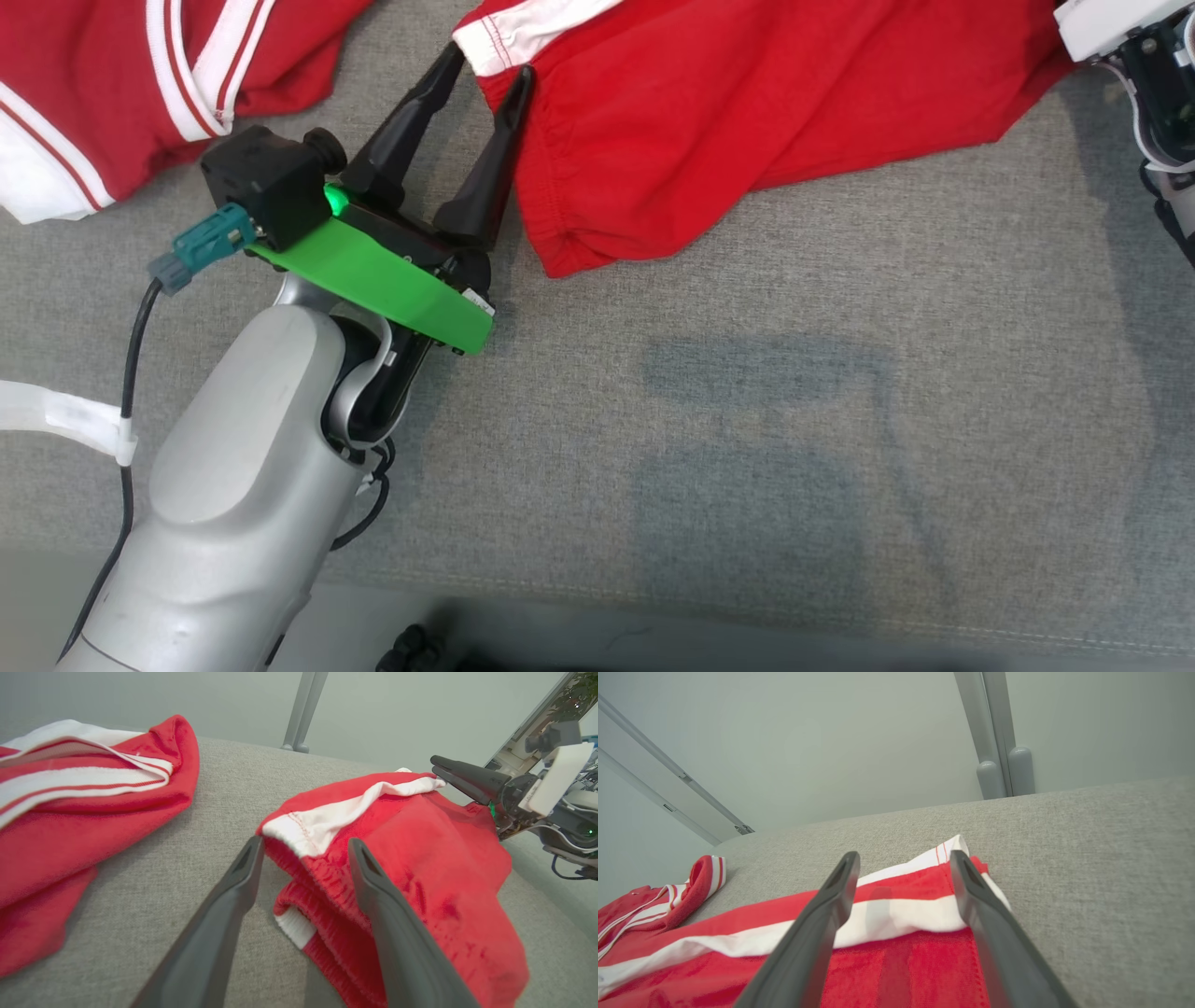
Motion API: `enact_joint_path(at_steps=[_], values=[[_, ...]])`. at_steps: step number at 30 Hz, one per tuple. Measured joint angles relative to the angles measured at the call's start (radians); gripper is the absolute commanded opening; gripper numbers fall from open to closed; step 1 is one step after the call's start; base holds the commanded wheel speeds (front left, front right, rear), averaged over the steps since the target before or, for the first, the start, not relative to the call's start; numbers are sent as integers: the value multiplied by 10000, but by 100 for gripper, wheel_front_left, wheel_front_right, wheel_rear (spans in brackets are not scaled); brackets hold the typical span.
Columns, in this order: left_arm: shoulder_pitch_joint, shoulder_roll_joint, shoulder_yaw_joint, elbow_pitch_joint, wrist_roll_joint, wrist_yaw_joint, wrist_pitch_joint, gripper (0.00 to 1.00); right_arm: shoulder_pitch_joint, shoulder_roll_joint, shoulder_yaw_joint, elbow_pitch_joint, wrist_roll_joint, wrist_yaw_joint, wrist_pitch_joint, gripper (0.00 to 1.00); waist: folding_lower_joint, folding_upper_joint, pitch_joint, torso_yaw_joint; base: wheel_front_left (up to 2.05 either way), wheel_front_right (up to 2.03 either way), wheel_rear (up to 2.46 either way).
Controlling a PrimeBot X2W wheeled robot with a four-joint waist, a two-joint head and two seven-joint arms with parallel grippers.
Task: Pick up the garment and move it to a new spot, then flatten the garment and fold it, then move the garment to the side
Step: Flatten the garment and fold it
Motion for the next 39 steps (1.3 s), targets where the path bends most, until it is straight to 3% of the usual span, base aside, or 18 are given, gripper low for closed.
enact_joint_path(at_steps=[25, 36, 39], values=[[488, 355, 426, 1283, 355, 0, -265, 100, 799, 249, 1022, 884, 52, 0, -1229, 100, -1, 0, -1596, -549, 0, 0, 0], [1533, 671, 1014, 1708, 410, 31, -293, 100, 1786, 594, 1106, 884, -61, 0, -1319, 100, -1, 0, -2714, -817, 0, 0, 0], [1846, 711, 1337, 1701, 424, 138, -295, 100, 2107, 633, 675, 642, -219, 0, -1319, 100, -1, 0, -3207, -993, 0, 0, 0]])
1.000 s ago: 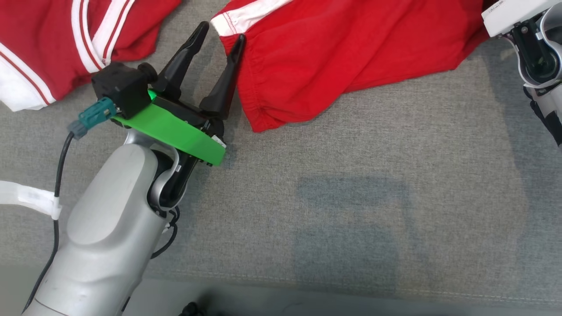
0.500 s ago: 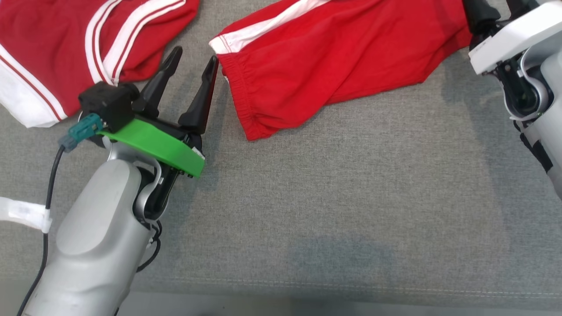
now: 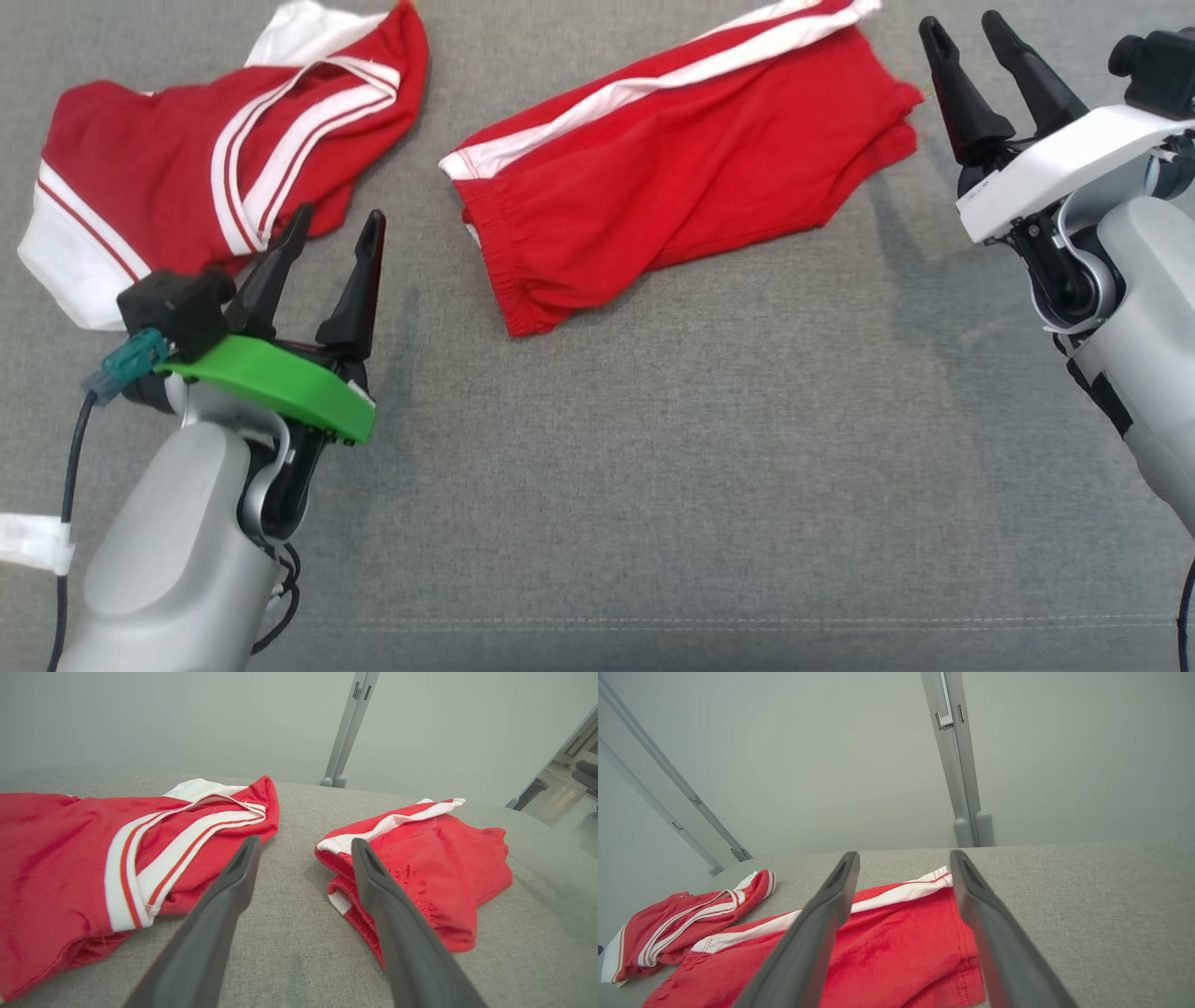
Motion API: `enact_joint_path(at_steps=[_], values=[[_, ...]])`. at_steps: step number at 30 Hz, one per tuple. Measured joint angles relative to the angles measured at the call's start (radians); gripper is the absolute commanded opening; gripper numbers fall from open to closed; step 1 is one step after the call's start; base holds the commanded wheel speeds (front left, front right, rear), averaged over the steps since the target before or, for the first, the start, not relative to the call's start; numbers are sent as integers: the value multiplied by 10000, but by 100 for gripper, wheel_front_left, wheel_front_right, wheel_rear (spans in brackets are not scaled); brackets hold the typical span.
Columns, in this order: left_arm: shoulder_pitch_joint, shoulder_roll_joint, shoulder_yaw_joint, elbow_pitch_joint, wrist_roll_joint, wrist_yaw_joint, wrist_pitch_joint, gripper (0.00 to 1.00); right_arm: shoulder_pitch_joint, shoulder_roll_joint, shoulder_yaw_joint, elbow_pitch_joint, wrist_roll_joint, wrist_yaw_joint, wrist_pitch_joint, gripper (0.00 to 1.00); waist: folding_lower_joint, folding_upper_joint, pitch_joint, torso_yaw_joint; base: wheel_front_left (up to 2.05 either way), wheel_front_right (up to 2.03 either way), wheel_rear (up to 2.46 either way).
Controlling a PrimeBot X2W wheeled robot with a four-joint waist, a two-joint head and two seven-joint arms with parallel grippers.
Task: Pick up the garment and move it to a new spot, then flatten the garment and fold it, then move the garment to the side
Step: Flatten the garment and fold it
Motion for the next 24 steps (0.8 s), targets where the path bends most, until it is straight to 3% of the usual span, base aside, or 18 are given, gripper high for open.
enact_joint_path(at_steps=[14, 24], values=[[1057, -314, 92, -631, 92, 173, 0, 100, 1583, 48, -1609, -278, -401, -19, 0, 100, 0, 0, -1280, -663, 0, 0, 0], [1219, -424, -364, -1166, 278, 150, 2, 100, 2064, 679, -2345, 999, 807, -10, 0, 100, 0, 0, -1208, -94, 0, 0, 0]])
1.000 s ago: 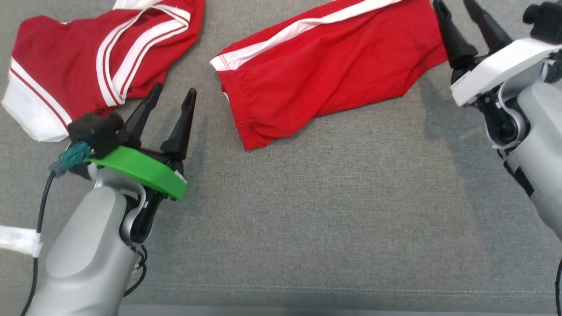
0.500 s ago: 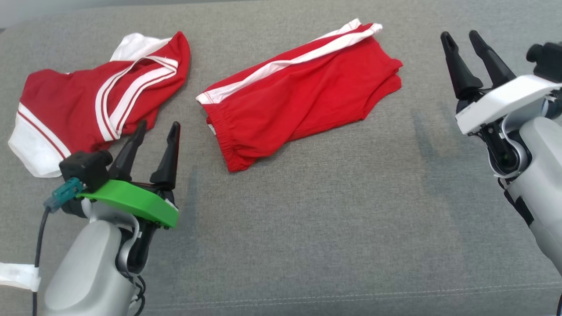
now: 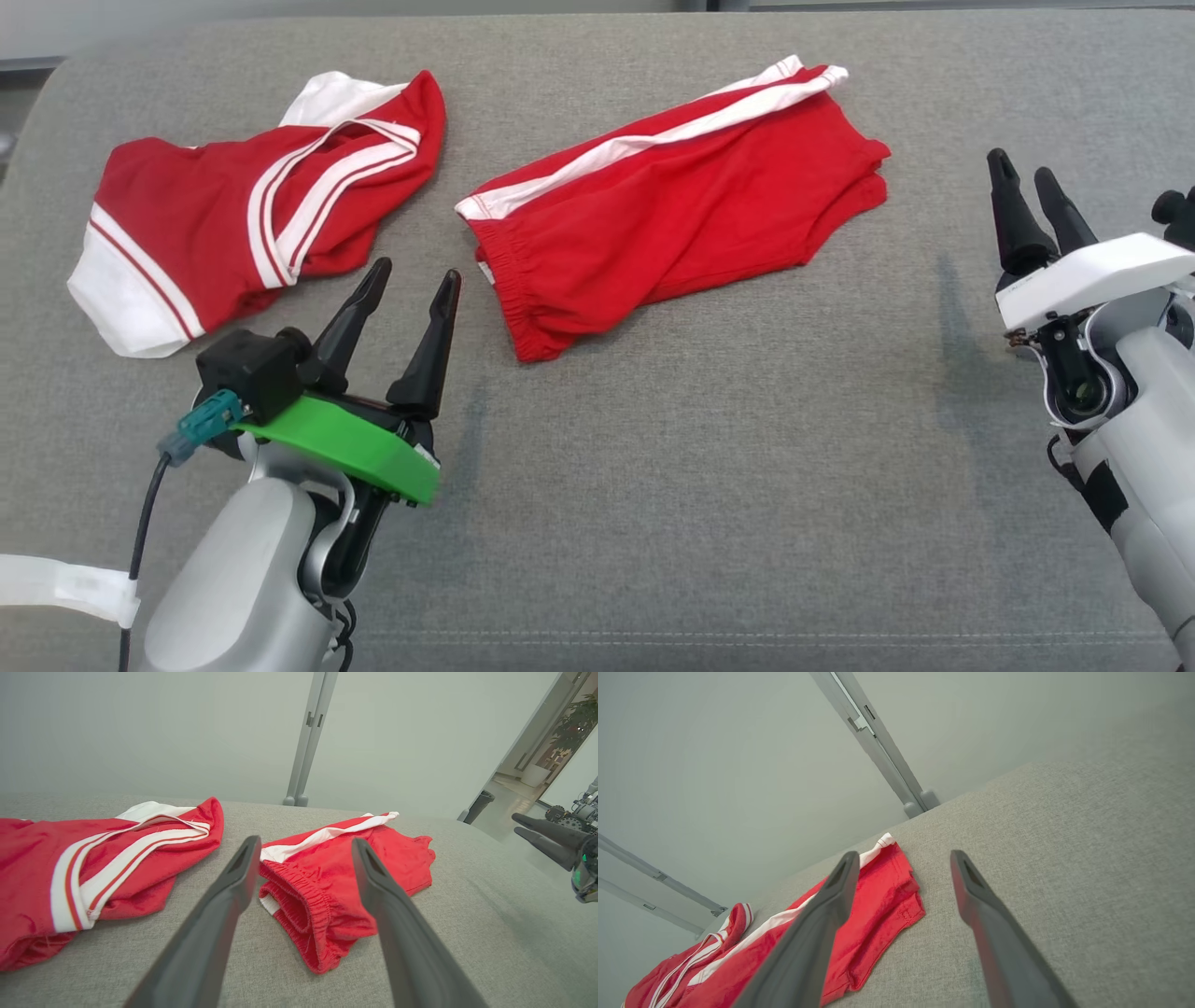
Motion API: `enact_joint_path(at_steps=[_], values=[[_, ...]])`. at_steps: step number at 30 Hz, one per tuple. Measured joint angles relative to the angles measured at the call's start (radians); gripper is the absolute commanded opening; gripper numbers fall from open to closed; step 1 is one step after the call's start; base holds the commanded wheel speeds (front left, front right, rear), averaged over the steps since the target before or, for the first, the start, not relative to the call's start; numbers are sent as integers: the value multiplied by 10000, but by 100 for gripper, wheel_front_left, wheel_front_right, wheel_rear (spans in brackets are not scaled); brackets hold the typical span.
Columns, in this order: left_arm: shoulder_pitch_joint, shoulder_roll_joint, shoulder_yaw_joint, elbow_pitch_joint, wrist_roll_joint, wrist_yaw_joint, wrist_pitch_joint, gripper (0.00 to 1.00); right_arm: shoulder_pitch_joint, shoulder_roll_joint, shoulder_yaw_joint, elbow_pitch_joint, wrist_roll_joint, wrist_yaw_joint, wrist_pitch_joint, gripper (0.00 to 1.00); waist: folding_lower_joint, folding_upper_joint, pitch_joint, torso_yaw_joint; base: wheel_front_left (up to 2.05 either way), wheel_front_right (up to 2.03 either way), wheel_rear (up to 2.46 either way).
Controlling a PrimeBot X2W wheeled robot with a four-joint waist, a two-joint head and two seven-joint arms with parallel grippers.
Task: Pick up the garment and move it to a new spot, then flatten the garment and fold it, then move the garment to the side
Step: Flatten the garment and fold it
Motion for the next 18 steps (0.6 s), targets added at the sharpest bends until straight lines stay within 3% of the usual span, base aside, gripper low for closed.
enact_joint_path(at_steps=[5, 12, 18], values=[[5, 15, -38, -240, 102, -25, -2, 100, -112, 234, -280, 786, 754, 4, 128, 100, 0, 0, 143, 433, 0, 0, 0], [9, 19, -56, -587, 161, -65, -2, 100, -1113, 75, -621, 1632, 1191, -8, 922, 100, 0, 0, 467, 1086, 0, 0, 0], [16, 13, -31, -782, 159, -71, -2, 100, -1525, -257, -757, 2385, 1248, -288, 1413, 100, 0, 0, 825, 1633, 0, 0, 0]])
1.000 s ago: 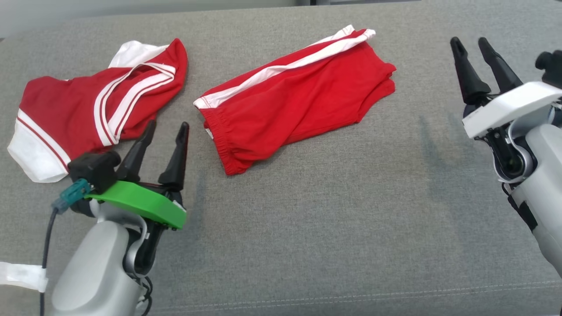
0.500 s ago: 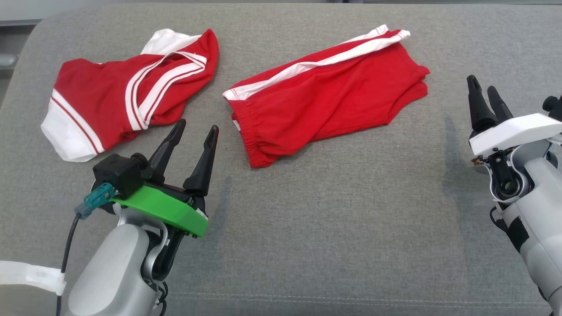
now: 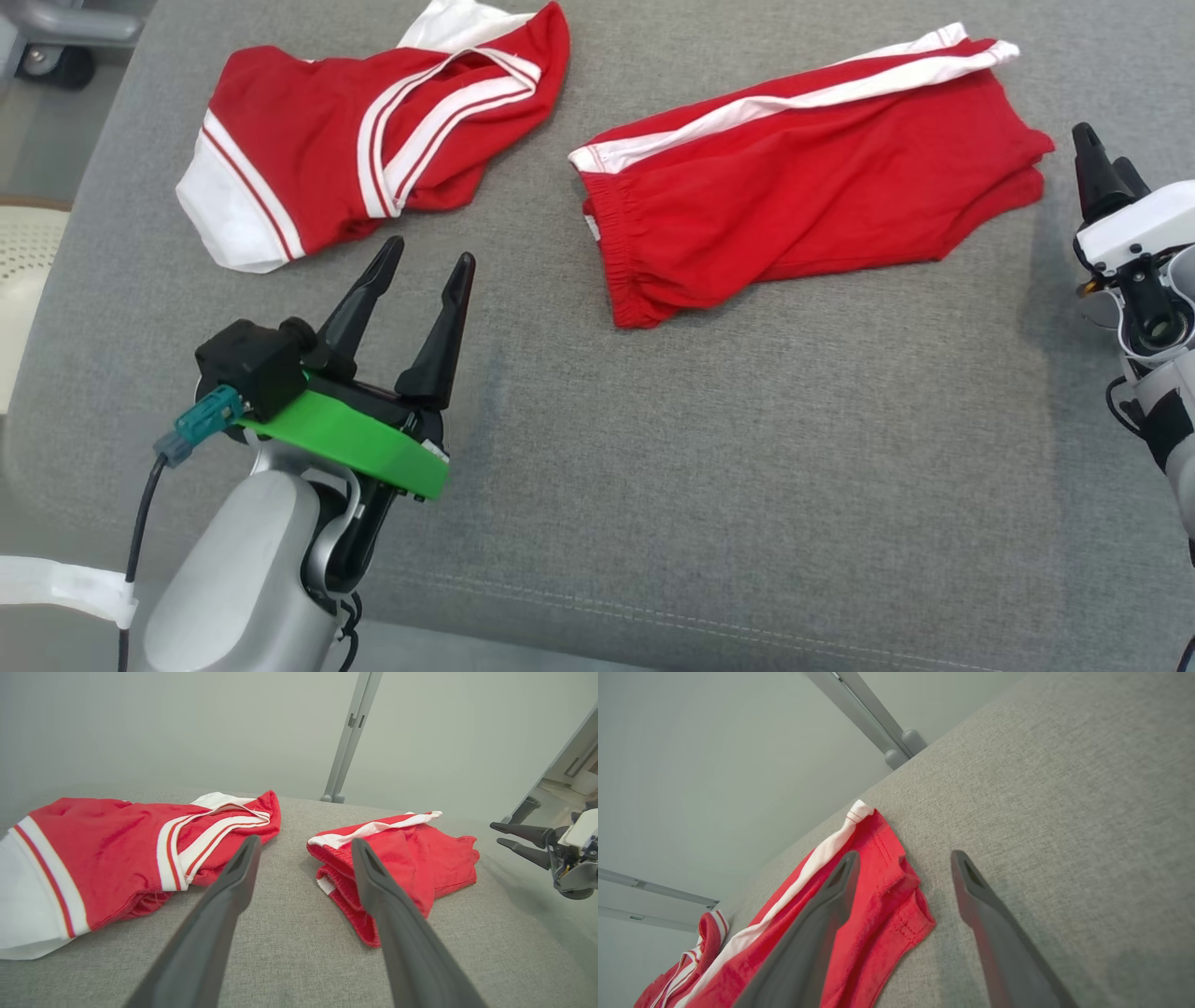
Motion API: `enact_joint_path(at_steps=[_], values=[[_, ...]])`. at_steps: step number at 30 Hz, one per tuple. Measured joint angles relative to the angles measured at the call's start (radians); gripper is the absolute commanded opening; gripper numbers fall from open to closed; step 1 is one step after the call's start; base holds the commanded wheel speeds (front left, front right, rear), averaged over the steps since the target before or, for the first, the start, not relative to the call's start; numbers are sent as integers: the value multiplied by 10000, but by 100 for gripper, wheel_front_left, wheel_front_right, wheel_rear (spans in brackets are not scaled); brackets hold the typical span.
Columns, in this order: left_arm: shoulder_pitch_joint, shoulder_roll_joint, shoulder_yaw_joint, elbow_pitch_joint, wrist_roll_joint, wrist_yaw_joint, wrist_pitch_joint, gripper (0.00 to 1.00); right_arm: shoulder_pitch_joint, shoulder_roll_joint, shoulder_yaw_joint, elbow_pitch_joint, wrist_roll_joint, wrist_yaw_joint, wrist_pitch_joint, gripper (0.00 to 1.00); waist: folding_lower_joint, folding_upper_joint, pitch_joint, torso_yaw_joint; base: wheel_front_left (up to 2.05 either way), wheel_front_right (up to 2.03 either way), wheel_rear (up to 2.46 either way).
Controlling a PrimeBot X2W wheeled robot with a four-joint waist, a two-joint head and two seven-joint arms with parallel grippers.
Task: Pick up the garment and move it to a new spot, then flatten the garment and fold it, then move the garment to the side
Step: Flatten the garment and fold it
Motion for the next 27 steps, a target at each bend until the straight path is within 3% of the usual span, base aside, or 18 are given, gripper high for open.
enact_joint_path(at_steps=[7, 16, 20, 21, 23, 24, 25, 27], values=[[10, 2, 153, -136, 2, -6, 0, 100, -475, 67, 107, 545, 21, -84, 587, 100, 0, 0, 401, 505, 0, 0, 0], [138, 4, 359, -234, 4, -6, 0, 100, -988, 77, 98, 1321, 13, -619, 786, 100, 0, 0, 610, 706, 0, 0, 0], [172, 0, 376, -242, 4, -8, 0, 100, -1127, 130, 86, 1522, 69, -677, 1120, 99, 0, 0, 608, 699, 0, 0, 0], [173, -2, 380, -245, 4, -8, 0, 100, -1169, 150, 94, 1565, 98, -675, 1229, 52, 0, 0, 602, 693, 0, 0, 0], [178, -2, 414, -249, 4, -8, 0, 100, -1191, 184, 94, 1632, 171, -604, 1419, 29, 0, 0, 583, 671, 0, 0, 0], [183, -2, 451, -249, 12, -8, 0, 100, -1200, 207, 111, 1672, 182, -587, 1503, 6, 0, 0, 569, 653, 0, 0, 0], [190, -2, 474, -247, 40, -8, 0, 100, -1217, 234, 127, 1714, 184, -583, 1592, 0, 0, 0, 546, 630, 0, 0, 0], [221, -2, 477, -244, 92, -8, 0, 100, -1216, 305, 148, 1847, 207, -502, 1783, 0, 0, 0, 490, 584, 0, 0, 0]])
